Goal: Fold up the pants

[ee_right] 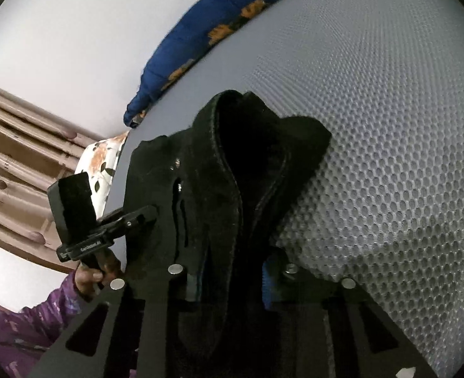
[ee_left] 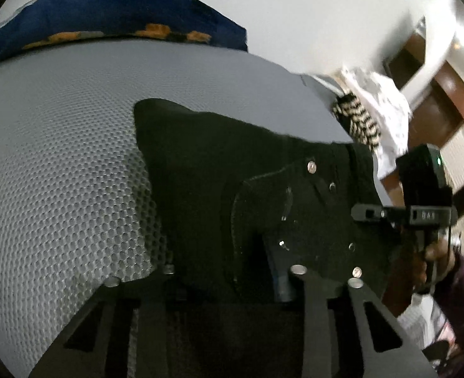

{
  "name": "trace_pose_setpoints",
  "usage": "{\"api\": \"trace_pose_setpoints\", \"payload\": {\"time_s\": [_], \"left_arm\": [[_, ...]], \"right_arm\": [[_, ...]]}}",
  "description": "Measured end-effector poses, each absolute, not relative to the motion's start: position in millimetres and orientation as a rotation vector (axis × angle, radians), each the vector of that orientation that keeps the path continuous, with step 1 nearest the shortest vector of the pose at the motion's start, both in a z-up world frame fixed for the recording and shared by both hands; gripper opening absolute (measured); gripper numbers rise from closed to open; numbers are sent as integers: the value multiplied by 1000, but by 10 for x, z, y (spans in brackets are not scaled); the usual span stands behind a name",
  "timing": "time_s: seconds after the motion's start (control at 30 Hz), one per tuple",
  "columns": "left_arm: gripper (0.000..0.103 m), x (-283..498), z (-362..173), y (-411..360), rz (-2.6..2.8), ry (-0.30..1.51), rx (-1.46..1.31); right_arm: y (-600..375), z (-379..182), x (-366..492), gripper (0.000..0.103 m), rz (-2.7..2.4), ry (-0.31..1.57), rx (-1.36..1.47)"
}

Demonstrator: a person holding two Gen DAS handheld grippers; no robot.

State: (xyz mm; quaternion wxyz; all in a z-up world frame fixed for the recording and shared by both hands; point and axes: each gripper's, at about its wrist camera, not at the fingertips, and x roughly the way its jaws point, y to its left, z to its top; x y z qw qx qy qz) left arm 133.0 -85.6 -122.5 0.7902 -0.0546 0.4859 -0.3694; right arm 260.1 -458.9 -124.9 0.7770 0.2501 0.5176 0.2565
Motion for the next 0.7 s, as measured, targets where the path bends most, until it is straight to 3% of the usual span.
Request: {"api": "trace_pose_setpoints", "payload": {"time_s": [0.7], "left_arm": [[26, 1205, -765, -197, -635, 913, -137]], "right_arm": [[-3826, -952, 2727, 23, 646, 1023, 553]]}}
